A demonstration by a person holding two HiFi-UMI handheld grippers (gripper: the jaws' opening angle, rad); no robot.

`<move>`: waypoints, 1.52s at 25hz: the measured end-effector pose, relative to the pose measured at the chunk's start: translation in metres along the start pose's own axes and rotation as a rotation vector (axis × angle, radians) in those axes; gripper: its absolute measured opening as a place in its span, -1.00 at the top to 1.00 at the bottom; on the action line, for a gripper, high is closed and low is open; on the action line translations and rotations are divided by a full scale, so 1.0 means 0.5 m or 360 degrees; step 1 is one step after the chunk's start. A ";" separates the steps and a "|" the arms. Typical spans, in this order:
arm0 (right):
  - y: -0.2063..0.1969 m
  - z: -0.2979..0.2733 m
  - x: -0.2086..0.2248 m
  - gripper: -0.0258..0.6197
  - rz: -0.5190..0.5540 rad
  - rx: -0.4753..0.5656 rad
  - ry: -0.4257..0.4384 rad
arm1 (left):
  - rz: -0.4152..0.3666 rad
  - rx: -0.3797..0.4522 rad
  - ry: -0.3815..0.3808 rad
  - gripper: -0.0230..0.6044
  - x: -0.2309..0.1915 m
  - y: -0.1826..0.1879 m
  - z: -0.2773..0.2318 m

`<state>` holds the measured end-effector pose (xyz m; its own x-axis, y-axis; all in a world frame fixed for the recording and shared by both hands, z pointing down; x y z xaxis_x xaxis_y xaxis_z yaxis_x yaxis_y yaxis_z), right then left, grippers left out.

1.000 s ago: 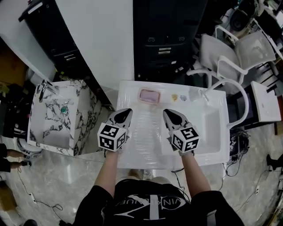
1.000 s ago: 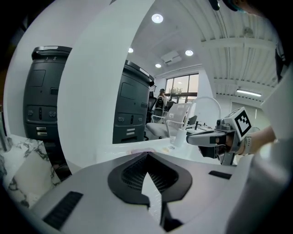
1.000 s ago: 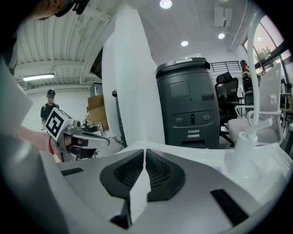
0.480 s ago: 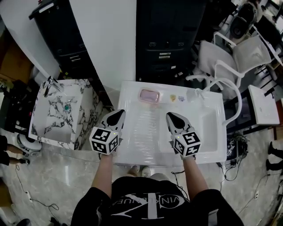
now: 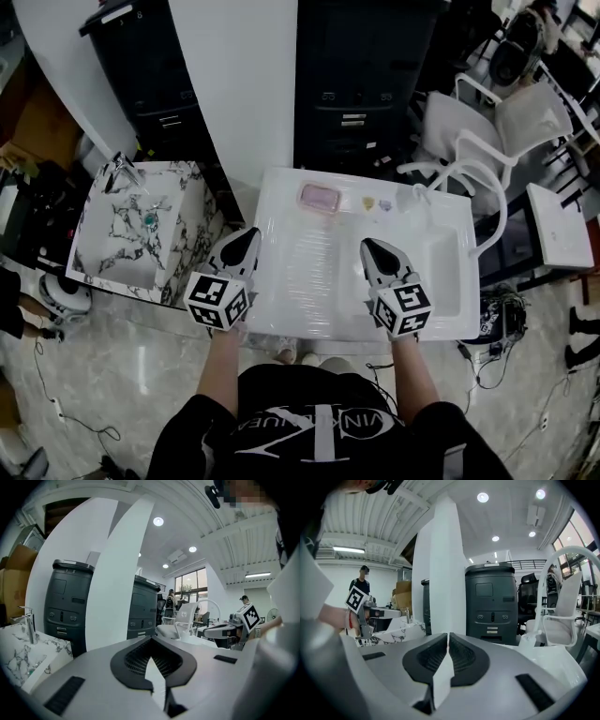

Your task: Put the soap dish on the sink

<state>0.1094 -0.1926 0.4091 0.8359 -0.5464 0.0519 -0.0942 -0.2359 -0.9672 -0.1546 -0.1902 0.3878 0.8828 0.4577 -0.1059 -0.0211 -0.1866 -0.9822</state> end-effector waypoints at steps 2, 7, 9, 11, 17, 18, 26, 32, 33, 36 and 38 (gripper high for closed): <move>0.004 0.009 -0.004 0.82 0.0007 0.0012 0.0007 | 0.0017 0.0033 0.0014 0.89 0.005 0.007 0.015; 0.016 0.024 -0.011 0.82 0.0011 0.0044 0.0010 | -0.0005 0.0093 0.0061 0.89 0.006 0.024 0.041; 0.017 0.029 -0.011 0.82 0.0013 0.0055 0.0008 | -0.0013 0.0111 0.0077 0.89 0.006 0.026 0.048; 0.017 0.033 -0.010 0.82 0.0015 0.0062 0.0005 | -0.0019 0.0126 0.0094 0.89 0.007 0.027 0.052; 0.021 0.041 -0.009 0.82 0.0013 0.0078 -0.0006 | -0.0037 0.0142 0.0113 0.89 0.005 0.031 0.056; 0.021 0.042 -0.008 0.82 0.0012 0.0081 -0.0009 | -0.0038 0.0146 0.0114 0.89 0.004 0.032 0.056; 0.020 0.045 -0.002 0.82 0.0009 0.0095 -0.0014 | -0.0057 0.0143 0.0113 0.89 0.009 0.034 0.051; 0.013 0.038 -0.002 0.82 0.0023 0.0067 -0.0010 | -0.0057 0.0133 0.0118 0.89 0.003 0.033 0.047; 0.012 0.037 -0.001 0.82 0.0019 0.0065 -0.0010 | -0.0057 0.0130 0.0119 0.89 0.003 0.032 0.046; 0.008 0.037 0.003 0.82 0.0010 0.0058 -0.0011 | -0.0052 0.0124 0.0121 0.89 0.004 0.029 0.043; 0.006 0.039 0.007 0.82 0.0008 0.0052 -0.0014 | -0.0050 0.0120 0.0121 0.89 0.006 0.028 0.040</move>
<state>0.1225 -0.1796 0.4018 0.8401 -0.5406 0.0453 -0.0805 -0.2068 -0.9751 -0.1615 -0.1739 0.3706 0.9167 0.3943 -0.0653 -0.0254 -0.1057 -0.9941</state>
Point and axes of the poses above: the fingertips, and each gripper's own axes: z backward along the fingers, x to its right, y out of its top, the point moved 4 cm from there along z, backward along the fingers, and after that the axes turned 1 degree about -z, right-handed, at the moved point
